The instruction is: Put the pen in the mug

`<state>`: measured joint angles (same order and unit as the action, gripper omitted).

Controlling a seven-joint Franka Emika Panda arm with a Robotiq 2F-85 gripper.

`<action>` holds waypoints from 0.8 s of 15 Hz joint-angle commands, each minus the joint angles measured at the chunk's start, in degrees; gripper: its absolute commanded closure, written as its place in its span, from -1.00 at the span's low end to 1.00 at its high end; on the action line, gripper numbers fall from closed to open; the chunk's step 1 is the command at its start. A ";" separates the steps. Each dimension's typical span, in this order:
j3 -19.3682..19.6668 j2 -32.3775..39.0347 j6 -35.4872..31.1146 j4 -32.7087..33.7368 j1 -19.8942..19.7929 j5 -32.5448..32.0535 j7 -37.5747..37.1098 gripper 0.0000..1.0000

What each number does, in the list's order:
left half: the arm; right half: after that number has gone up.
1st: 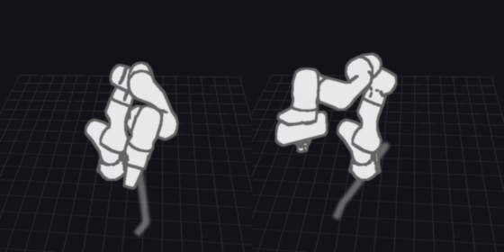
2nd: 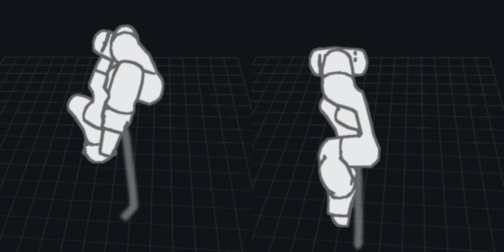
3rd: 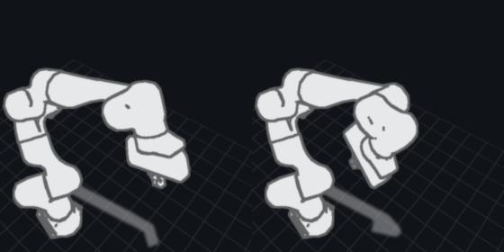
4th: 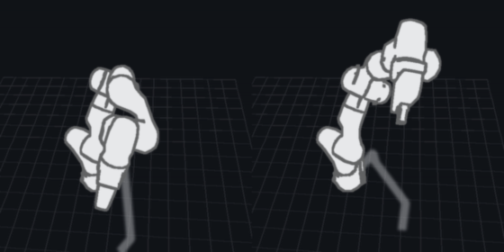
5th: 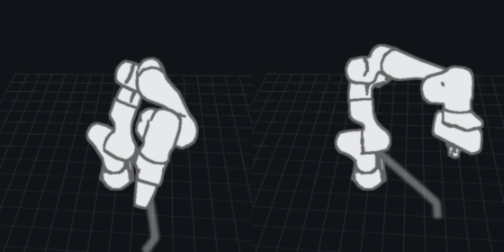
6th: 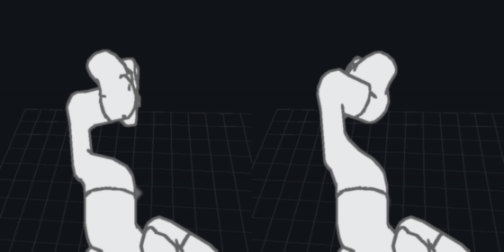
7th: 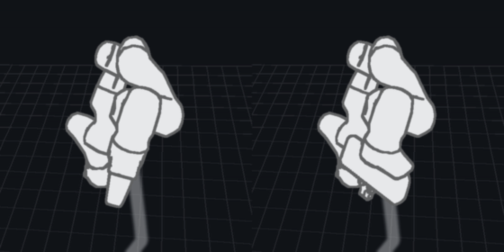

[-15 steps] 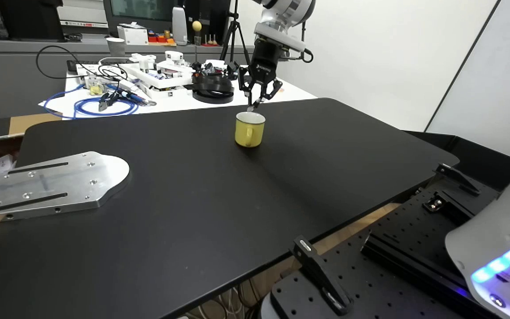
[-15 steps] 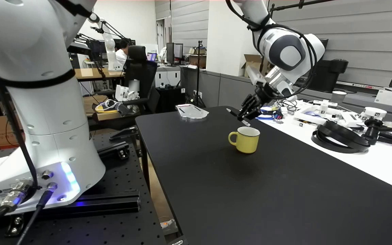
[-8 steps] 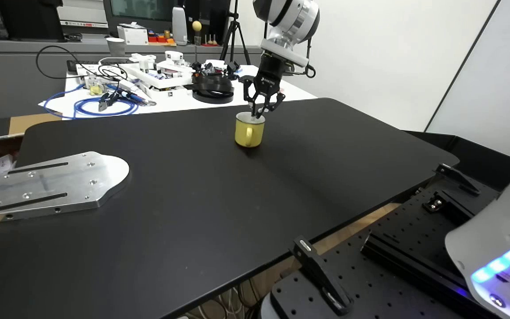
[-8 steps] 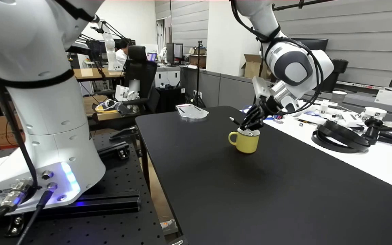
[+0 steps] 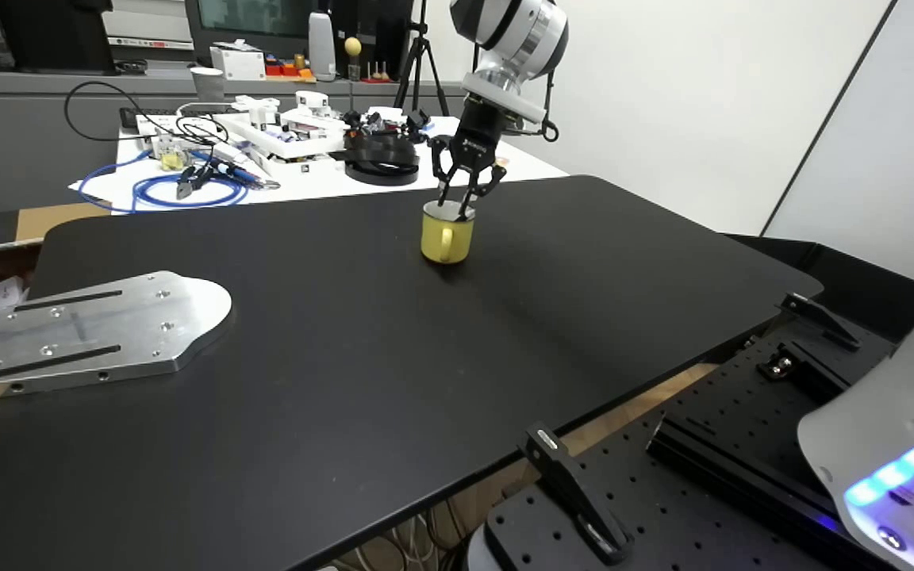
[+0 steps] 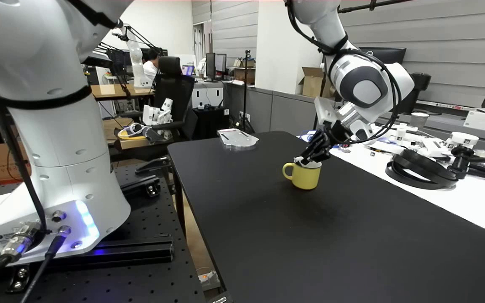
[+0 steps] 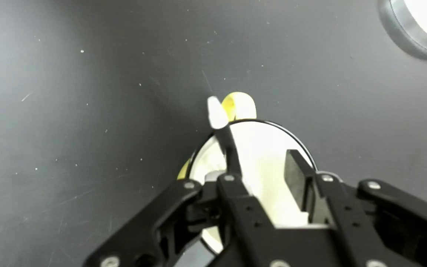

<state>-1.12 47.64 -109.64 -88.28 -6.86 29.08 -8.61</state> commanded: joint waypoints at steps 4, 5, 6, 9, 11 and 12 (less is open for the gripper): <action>-0.20 -3.79 0.04 0.66 0.21 -0.61 -0.55 -0.77; -0.17 -4.44 -0.01 0.27 0.14 -0.55 -0.44 -0.89; -0.08 -5.13 -0.25 -0.30 0.22 -0.57 -0.48 -0.98; -0.37 -3.93 0.15 1.14 0.04 -0.53 0.51 -0.95; -0.34 -4.77 0.15 0.58 0.06 -0.65 0.87 -1.00; -0.34 -4.93 0.15 0.41 0.07 -0.70 0.94 -1.00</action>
<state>-1.23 42.60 -109.61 -88.08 -6.58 28.59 -7.55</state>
